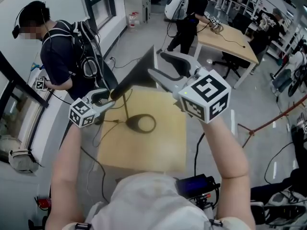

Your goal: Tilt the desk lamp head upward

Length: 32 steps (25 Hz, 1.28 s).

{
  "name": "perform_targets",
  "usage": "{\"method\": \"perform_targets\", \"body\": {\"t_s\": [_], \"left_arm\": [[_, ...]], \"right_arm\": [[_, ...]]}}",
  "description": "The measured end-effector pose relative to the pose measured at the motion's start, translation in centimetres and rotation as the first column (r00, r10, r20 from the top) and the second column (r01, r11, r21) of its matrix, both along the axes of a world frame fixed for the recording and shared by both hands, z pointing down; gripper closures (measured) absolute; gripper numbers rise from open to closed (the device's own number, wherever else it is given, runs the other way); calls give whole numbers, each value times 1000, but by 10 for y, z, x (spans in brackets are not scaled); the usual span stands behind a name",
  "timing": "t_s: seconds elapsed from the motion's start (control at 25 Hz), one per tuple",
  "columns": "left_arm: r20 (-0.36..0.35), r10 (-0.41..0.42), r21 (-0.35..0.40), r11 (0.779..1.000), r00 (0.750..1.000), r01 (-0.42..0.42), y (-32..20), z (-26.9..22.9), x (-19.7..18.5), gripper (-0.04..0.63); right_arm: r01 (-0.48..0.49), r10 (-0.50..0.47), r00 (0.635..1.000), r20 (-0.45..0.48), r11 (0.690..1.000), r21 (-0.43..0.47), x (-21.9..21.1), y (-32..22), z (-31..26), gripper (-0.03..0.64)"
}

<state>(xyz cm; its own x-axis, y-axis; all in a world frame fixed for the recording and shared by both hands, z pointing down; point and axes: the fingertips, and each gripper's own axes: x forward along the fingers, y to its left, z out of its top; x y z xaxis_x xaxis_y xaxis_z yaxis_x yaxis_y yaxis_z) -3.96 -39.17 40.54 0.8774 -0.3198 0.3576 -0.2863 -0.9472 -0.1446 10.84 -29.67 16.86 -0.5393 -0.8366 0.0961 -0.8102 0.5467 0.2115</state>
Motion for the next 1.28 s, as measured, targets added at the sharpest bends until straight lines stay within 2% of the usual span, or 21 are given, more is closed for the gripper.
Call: {"method": "perform_targets", "body": {"t_s": [0.28, 0.48, 0.72, 0.92, 1.12, 1.28], "left_arm": [[-140, -156, 15, 987, 978, 159, 59, -28, -10, 513], [-187, -275, -37, 961, 943, 273, 109, -27, -7, 565], [-272, -321, -101, 947, 907, 305, 169, -10, 11, 575], [-364, -347, -154, 938, 864, 311, 205, -8, 24, 581], [-398, -373, -192, 927, 839, 321, 235, 6, 29, 583], [-398, -391, -231, 918, 830, 322, 259, 21, 31, 583]], "right_arm": [[83, -87, 992, 87, 995, 51, 16, 30, 15, 481], [119, -122, 976, 178, 992, 31, 23, 56, 56, 604], [172, -161, 957, 240, 985, -24, 25, 91, 134, 604], [215, -191, 952, 237, 973, -80, 31, 121, 185, 605], [251, -217, 946, 241, 960, -121, 38, 153, 230, 606], [269, -222, 943, 248, 948, -172, 44, 173, 266, 606]]}}
